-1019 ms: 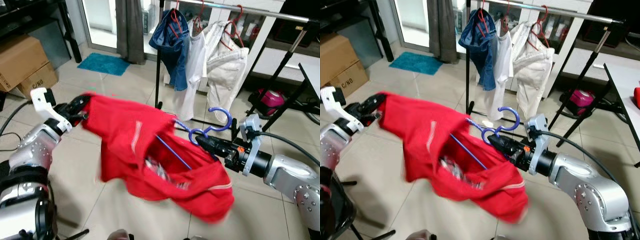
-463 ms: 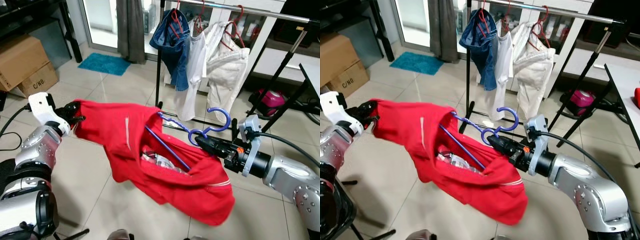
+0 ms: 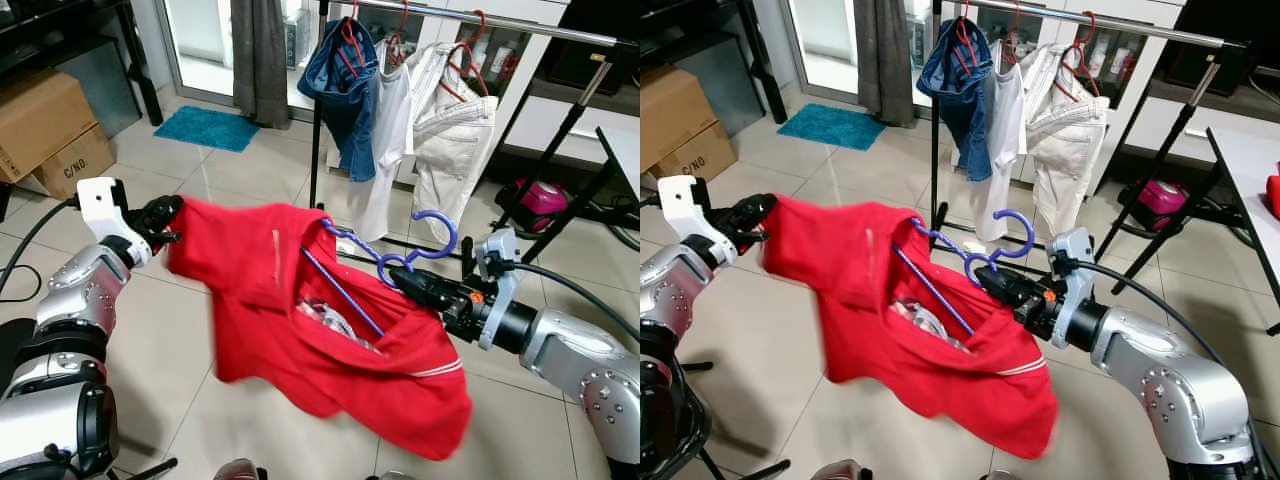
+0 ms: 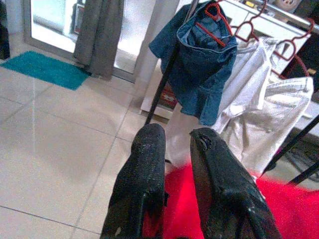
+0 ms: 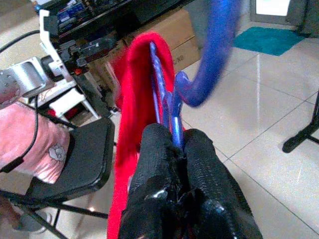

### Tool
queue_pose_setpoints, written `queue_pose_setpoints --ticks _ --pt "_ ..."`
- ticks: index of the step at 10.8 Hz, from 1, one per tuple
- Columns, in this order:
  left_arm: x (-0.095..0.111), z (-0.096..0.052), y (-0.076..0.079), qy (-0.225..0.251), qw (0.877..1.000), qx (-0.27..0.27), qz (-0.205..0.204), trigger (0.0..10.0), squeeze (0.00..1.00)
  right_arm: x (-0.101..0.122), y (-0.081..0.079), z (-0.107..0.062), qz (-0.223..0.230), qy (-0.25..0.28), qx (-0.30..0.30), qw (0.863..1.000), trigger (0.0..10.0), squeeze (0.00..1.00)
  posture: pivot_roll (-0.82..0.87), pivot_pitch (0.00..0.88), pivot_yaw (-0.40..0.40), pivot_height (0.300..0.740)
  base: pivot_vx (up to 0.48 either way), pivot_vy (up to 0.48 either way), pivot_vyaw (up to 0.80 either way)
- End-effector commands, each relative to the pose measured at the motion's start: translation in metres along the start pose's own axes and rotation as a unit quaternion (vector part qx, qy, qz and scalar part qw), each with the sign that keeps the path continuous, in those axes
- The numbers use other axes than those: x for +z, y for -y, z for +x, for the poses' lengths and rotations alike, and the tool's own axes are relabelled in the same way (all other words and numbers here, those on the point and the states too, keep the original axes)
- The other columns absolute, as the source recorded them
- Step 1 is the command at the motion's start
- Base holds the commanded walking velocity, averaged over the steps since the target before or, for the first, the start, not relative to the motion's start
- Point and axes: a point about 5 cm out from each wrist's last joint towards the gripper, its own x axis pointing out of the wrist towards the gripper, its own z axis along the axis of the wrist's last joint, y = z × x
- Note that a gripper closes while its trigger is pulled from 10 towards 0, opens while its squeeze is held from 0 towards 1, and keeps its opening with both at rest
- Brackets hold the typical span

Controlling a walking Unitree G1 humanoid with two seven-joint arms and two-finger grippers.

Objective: Hang hanger

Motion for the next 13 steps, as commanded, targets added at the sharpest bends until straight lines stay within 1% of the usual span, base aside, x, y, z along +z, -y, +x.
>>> queue_pose_setpoints --ticks 1,2,3,4,5,6,7,8,9,10,11,12,13 --pt "0.009 0.0 -0.001 0.008 1.0 0.003 0.029 10.0 1.0 0.013 -0.001 -0.002 -0.022 0.028 -0.01 0.999 10.0 0.0 -0.04 0.002 -0.028 0.74 0.0 0.0 0.0" --pt "0.008 0.001 0.004 0.005 0.999 -0.009 0.035 10.0 1.0 0.017 -0.003 0.003 -0.036 0.04 -0.021 0.998 10.0 0.0 -0.04 0.004 -0.027 0.74 0.0 0.0 0.0" --pt "0.006 0.004 0.01 0.002 0.999 -0.02 0.041 10.0 1.0 0.019 -0.003 0.007 -0.039 0.048 -0.04 0.997 10.0 0.0 -0.04 0.004 -0.027 0.74 0.0 0.0 0.0" --pt "0.004 0.007 0.02 -0.003 0.998 -0.04 0.046 10.0 1.0 0.022 -0.003 0.011 -0.038 0.059 -0.056 0.996 10.0 0.0 -0.04 0.004 -0.026 0.74 0.0 0.0 0.0" --pt "-0.011 0.011 0.061 -0.03 0.986 -0.159 0.047 10.0 1.0 0.025 -0.004 0.016 -0.036 0.069 -0.073 0.994 10.0 0.0 -0.04 0.005 -0.027 0.74 0.0 0.0 0.0" --pt "-0.037 0.009 0.103 -0.079 0.965 -0.248 0.032 10.0 1.0 0.028 -0.003 0.024 -0.028 0.088 -0.113 0.989 10.0 0.0 -0.05 0.006 -0.025 0.74 0.0 0.0 0.0" --pt "-0.046 0.013 0.113 -0.086 0.968 -0.236 0.003 10.0 1.0 0.03 -0.002 0.028 -0.025 0.098 -0.13 0.986 10.0 0.0 -0.05 0.007 -0.025 0.74 0.0 0.0 0.0" --pt "-0.059 0.017 0.121 -0.107 0.971 -0.212 -0.032 10.0 1.0 0.032 -0.001 0.032 -0.016 0.11 -0.15 0.982 10.0 0.0 -0.05 0.009 -0.028 0.74 0.0 0.0 0.0" --pt "-0.072 0.02 0.127 -0.137 0.975 -0.168 -0.049 10.0 1.0 0.035 -0.005 0.037 -0.004 0.121 -0.153 0.981 10.0 0.0 -0.05 0.008 -0.024 0.74 0.0 0.0 0.0" --pt "-0.074 0.021 0.129 -0.14 0.977 -0.149 -0.056 10.0 1.0 0.036 -0.007 0.039 -0.003 0.124 -0.152 0.981 10.0 0.0 -0.05 0.008 -0.024 0.74 0.0 0.0 0.0" --pt "-0.069 0.021 0.135 -0.121 0.978 -0.15 -0.084 10.0 1.0 0.037 -0.009 0.04 -0.002 0.127 -0.153 0.98 10.0 0.0 -0.06 0.008 -0.021 0.74 0.0 0.0 0.0" --pt "-0.065 0.022 0.141 -0.104 0.976 -0.151 -0.12 10.0 1.0 0.037 -0.009 0.04 -0.001 0.127 -0.153 0.98 10.0 0.0 -0.06 0.009 -0.023 0.74 0.0 0.0 0.0" --pt "-0.065 0.023 0.144 -0.105 0.974 -0.153 -0.132 10.0 1.0 0.037 -0.01 0.04 -0.002 0.126 -0.153 0.98 10.0 0.0 -0.06 0.009 -0.024 0.74 0.0 0.0 0.0"
